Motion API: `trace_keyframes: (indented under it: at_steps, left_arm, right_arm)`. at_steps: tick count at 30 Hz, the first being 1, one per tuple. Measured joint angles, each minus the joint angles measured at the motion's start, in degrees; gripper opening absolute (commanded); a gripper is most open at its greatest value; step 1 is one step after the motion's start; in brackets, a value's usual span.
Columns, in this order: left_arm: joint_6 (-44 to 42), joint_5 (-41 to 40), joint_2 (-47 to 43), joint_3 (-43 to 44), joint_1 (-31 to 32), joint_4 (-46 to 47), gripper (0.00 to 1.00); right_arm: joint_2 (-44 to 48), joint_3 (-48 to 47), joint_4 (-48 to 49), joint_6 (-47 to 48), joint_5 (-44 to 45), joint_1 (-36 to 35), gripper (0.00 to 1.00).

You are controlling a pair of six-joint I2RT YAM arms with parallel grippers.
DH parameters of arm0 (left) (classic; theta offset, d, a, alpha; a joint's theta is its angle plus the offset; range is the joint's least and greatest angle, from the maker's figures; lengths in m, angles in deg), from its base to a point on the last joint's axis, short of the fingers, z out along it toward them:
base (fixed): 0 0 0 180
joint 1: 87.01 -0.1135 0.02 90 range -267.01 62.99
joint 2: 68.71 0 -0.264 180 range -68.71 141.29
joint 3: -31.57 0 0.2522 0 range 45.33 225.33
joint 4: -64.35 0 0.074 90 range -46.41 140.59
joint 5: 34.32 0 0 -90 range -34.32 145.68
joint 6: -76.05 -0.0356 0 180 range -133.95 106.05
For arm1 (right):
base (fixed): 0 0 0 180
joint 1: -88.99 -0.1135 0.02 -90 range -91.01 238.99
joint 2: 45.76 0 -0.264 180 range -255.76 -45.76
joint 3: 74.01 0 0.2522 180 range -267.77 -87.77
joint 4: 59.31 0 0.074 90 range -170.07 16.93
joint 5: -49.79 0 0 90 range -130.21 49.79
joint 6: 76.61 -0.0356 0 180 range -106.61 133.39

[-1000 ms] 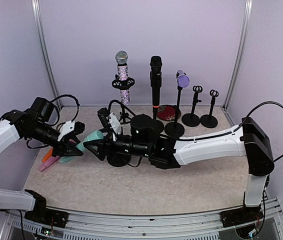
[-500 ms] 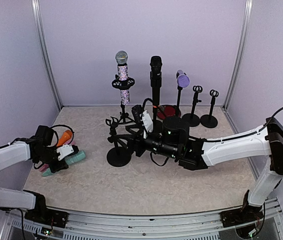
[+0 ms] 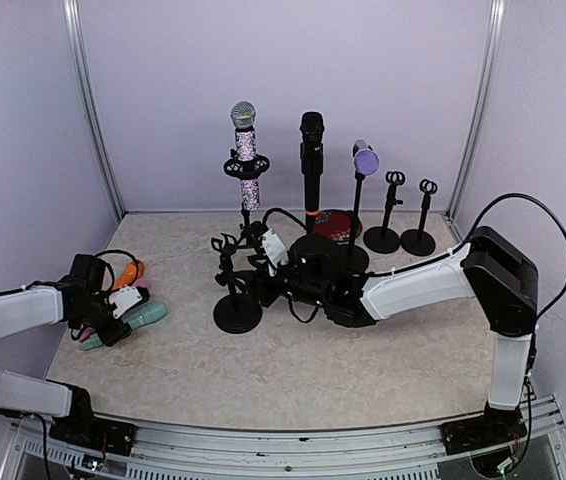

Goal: Remove the microphone from the stand
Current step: Place the microphone at the center of the board, then pick up the microphone stand from the center of the board, then place the microphone stand at the corner of the board.

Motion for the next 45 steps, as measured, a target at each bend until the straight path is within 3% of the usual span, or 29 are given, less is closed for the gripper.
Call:
trace_keyframes:
  at_steps: [10, 19, 26, 36, 45]
  left_arm:
    - [1.0, 3.9, -4.9, 3.0, 0.0, -4.9, 0.71]
    - [2.0, 9.4, -6.8, 9.9, 0.0, -10.8, 0.78]
    - [2.9, 13.7, -7.4, 14.4, 0.0, -13.2, 0.78]
    - [3.2, 16.5, -7.5, 16.5, 0.0, -15.4, 0.77]
    - [3.1, 17.3, -8.0, 18.5, 0.0, -16.5, 0.76]
  right_arm:
    - [-9.0, -7.5, 3.5, 1.2, -2.1, 0.2, 0.53]
    - [-13.5, -13.1, 5.5, 2.4, -1.7, 0.2, 0.34]
    - [-14.1, -13.5, 6.8, 3.2, -0.5, 0.2, 0.00]
    - [-11.2, -8.2, 9.3, 5.5, 4.1, 0.1, 0.00]
    - [2.5, 7.5, 6.3, 7.9, 12.2, 6.7, 0.00]
